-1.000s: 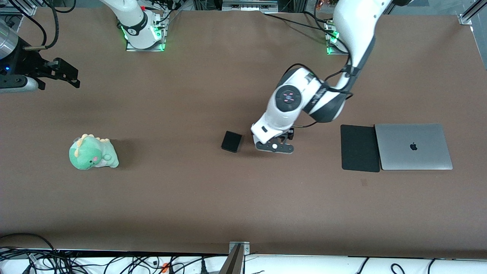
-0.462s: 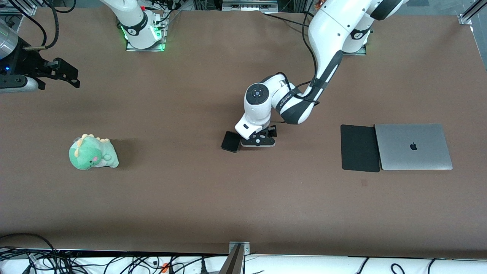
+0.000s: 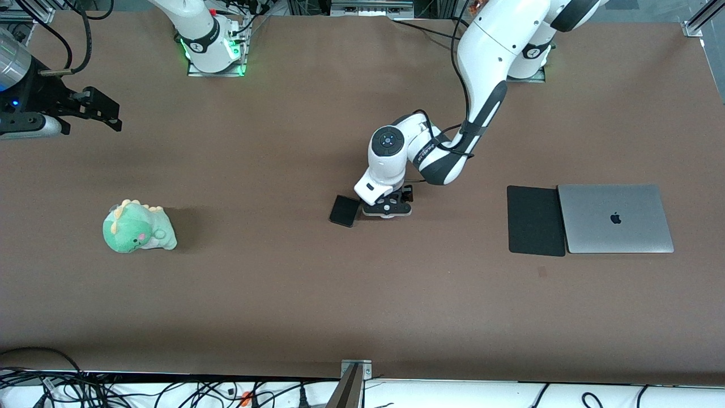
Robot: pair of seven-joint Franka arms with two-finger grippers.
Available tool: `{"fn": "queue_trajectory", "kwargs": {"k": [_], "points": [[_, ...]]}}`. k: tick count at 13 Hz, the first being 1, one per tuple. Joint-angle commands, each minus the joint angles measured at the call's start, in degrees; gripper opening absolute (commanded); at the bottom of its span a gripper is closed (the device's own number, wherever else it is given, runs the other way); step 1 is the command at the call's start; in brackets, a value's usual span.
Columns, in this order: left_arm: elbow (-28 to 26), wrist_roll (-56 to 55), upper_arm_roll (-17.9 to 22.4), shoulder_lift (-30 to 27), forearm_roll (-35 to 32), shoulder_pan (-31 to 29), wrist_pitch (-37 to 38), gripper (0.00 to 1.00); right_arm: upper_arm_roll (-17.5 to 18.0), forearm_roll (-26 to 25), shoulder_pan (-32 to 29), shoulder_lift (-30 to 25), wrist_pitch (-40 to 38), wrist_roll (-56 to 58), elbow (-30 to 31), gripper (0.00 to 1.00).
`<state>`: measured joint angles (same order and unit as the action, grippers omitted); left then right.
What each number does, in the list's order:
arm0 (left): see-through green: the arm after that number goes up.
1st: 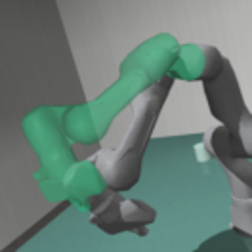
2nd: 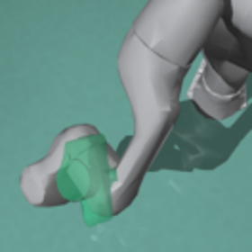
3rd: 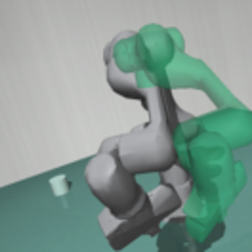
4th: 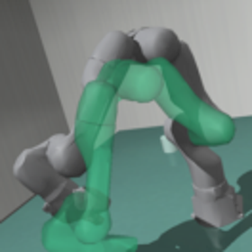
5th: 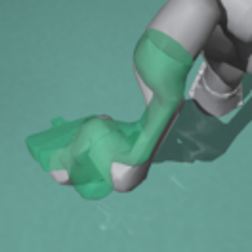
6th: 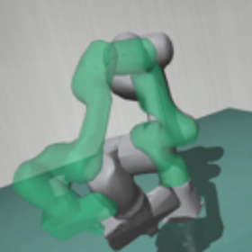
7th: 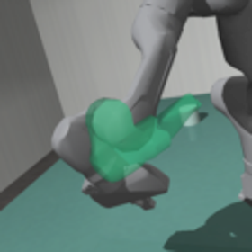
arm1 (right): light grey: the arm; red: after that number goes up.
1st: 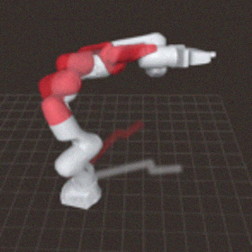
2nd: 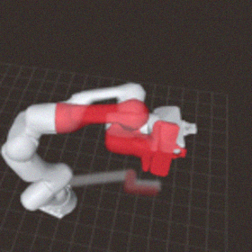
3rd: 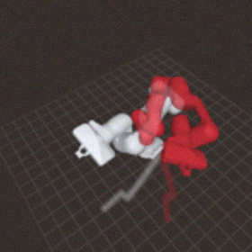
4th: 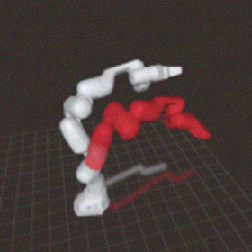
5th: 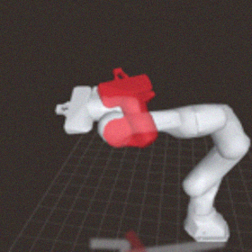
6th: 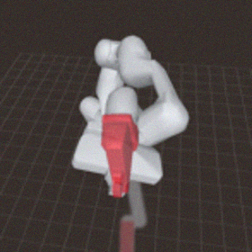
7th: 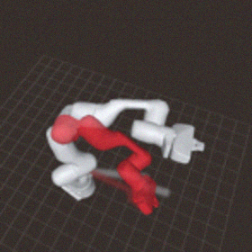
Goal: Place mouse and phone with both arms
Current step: 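Grasp the white mouse with the left gripper while the right gripper reaches out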
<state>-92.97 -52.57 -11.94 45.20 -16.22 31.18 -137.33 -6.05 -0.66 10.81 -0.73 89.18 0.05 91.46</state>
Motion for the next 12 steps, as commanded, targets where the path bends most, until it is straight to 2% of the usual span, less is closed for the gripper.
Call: {"fn": "queue_trajectory", "kwargs": {"k": [1, 2, 3, 4, 5, 9, 12], "points": [[-1.69, -2.36, 0.25, -1.34, -1.89, 0.73, -0.84, 0.60, -0.10, 0.39, 0.35, 2.74, 1.24, 0.21, -1.37, 1.00], [-1.69, -2.89, 0.34, -1.34, -1.89, 0.73, -0.84, 0.38, -0.01, 0.31, 0.52, 3.36, 1.52, 0.04, -1.37, 1.00], [-1.60, -2.98, 0.25, -1.34, -1.89, 0.73, -0.84, 0.26, -0.10, 0.48, 0.26, 3.80, 1.61, 0.21, -1.37, 1.00], [-1.52, -3.15, 0.25, -1.78, -1.80, 0.55, -0.57, 0.19, -0.10, 0.48, 0.43, 4.94, 1.17, 0.39, -1.02, 1.00], [-1.34, -3.50, 0.25, -2.83, -1.62, -0.23, -0.05, 0.15, 0.16, -0.04, 1.39, 8.87, 0.56, 0.65, -1.63, 1.00], [-0.64, -0.54, 0.07, -10.37, -1.19, -5.94, 10.91, 0.12, 0.34, 0.48, 2.19, 9.61, 0.29, 0.83, -1.55, 1.00], [-0.46, 13.04, -0.10, -16.27, 1.17, -12.52, 19.71, 0.11, 0.34, 5.12, 4.82, 13.64, 2.99, -4.67, -0.84, 1.00]]}}
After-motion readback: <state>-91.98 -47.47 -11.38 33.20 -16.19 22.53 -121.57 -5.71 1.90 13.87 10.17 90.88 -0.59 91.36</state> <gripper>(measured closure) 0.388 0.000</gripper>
